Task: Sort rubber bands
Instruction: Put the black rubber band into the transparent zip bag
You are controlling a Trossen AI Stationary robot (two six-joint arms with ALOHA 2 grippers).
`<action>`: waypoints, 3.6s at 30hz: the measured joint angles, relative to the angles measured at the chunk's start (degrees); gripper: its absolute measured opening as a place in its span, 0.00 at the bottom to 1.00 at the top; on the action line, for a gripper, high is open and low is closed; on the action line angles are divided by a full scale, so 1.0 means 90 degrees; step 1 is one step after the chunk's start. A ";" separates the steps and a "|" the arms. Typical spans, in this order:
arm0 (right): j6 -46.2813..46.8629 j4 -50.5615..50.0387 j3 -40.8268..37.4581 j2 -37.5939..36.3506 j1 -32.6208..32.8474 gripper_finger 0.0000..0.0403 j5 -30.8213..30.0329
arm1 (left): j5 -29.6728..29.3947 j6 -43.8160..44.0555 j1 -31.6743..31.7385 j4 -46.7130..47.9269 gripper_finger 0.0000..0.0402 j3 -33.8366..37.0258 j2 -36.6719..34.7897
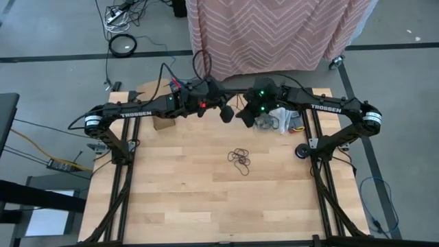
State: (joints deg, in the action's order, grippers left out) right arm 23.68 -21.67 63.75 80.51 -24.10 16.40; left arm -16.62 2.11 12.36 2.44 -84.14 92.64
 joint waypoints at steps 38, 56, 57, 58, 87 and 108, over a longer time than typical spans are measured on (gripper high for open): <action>-0.0186 -0.0478 0.0000 0.0000 -0.0176 0.00 -0.0530 | -0.0535 0.0005 0.0253 0.0981 0.10 0.0000 0.0024; -0.0495 -0.0954 0.0001 0.0000 -0.0221 0.00 -0.0445 | -0.0402 0.0274 0.0253 0.1186 0.24 0.0000 0.0036; -0.0537 -0.1088 0.0002 0.0000 -0.0221 0.00 -0.0513 | -0.0400 0.0358 0.0253 0.1282 0.24 0.0000 0.0036; -0.0582 -0.1207 0.0002 0.0000 -0.0221 0.00 -0.0558 | -0.0392 0.0503 0.0253 0.1399 0.24 0.0000 0.0052; -0.1218 -0.1719 -0.0499 -0.0017 -0.0620 0.00 -0.0357 | 0.3405 0.0541 -0.0608 0.3008 0.24 0.0496 0.1118; -0.0918 -0.1990 -0.0809 -0.0864 -0.0926 0.00 -0.0556 | 0.1881 0.1546 -0.1100 0.0978 0.24 0.1122 0.2925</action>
State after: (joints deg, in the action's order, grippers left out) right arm 15.42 -39.58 56.47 72.74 -32.43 11.40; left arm 0.31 16.02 2.46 11.24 -74.04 118.97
